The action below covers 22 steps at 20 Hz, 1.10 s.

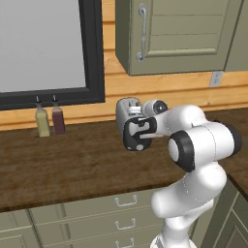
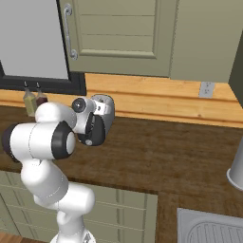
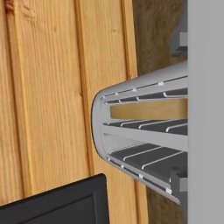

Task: Start the toaster. Once the lever pops up, take the bread to the plate on the dining counter.

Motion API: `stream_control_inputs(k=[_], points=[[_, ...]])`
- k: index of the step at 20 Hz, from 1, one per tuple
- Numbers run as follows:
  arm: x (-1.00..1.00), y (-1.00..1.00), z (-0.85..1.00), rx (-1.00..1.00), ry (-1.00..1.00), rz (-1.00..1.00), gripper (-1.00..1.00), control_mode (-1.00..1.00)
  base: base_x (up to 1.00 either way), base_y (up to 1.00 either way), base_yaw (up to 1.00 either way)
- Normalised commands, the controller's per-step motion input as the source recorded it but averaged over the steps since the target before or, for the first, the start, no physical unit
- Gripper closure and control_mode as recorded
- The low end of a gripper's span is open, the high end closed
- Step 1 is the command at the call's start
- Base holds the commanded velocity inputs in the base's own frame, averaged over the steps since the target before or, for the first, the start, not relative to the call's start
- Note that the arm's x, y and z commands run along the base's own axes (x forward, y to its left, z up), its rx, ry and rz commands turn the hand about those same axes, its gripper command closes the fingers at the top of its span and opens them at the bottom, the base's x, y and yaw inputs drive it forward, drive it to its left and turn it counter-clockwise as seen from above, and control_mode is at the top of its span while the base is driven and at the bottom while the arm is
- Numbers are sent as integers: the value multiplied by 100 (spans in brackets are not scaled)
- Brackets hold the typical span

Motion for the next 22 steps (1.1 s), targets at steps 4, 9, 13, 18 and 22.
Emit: stream_control_inputs(k=[4,9,13,18,22], points=[[6,0,-3,0,0,0,-100,-100,0,0,0],[11,0,-5,0,0,0,-100,-100,0,0,0],[13,-1,-12,0,0,0,-100,-100,0,0,0],[3,-4,-18,0,0,0,-100,-100,0,0,0],[0,-2,-24,0,0,0,-100,-100,0,0,0]])
